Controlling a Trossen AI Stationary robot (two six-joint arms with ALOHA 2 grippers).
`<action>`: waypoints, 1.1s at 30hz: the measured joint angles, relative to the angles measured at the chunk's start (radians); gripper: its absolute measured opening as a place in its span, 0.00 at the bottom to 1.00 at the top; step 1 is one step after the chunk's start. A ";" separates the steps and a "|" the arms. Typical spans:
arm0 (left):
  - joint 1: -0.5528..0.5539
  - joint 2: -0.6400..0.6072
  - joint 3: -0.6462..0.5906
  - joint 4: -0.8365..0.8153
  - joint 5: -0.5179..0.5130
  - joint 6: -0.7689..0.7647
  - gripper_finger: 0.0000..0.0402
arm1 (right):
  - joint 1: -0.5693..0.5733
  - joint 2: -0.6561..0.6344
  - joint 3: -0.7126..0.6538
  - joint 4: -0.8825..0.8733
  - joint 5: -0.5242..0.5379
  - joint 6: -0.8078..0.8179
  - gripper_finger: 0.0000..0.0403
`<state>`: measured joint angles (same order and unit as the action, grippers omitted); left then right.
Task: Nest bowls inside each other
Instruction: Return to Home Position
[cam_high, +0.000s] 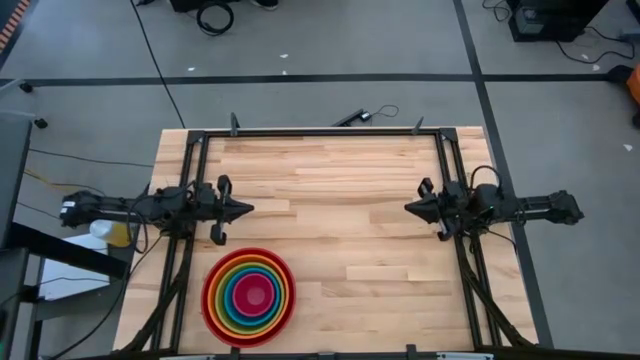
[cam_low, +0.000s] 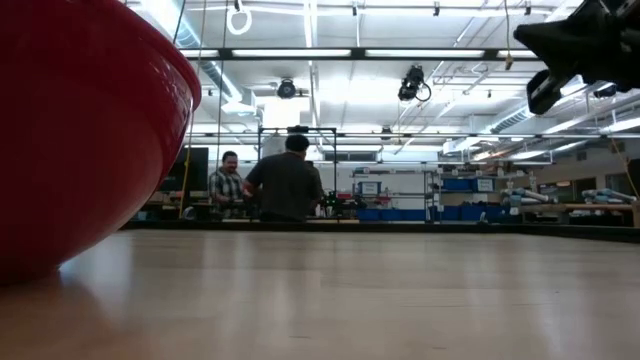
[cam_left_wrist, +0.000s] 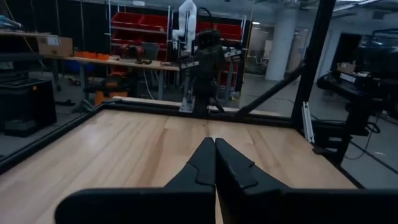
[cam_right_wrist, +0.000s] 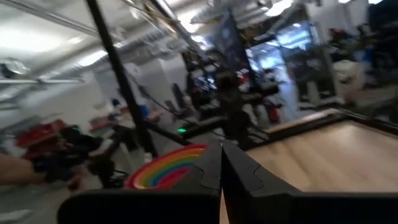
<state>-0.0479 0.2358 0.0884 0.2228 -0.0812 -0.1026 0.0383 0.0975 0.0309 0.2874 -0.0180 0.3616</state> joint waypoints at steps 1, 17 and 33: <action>0.000 -0.006 -0.014 0.013 0.000 -0.002 0.01 | 0.000 0.000 -0.014 0.029 -0.013 0.002 0.02; 0.000 -0.110 -0.054 0.048 -0.056 0.015 0.01 | -0.002 -0.095 -0.018 0.028 -0.118 -0.022 0.02; -0.002 -0.232 -0.039 -0.089 -0.025 0.039 0.01 | -0.003 -0.096 -0.019 -0.035 -0.126 -0.025 0.02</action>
<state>-0.0501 0.0040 0.0493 0.1342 -0.1063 -0.0639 0.0353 0.0017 0.0120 0.2526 -0.1435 0.3365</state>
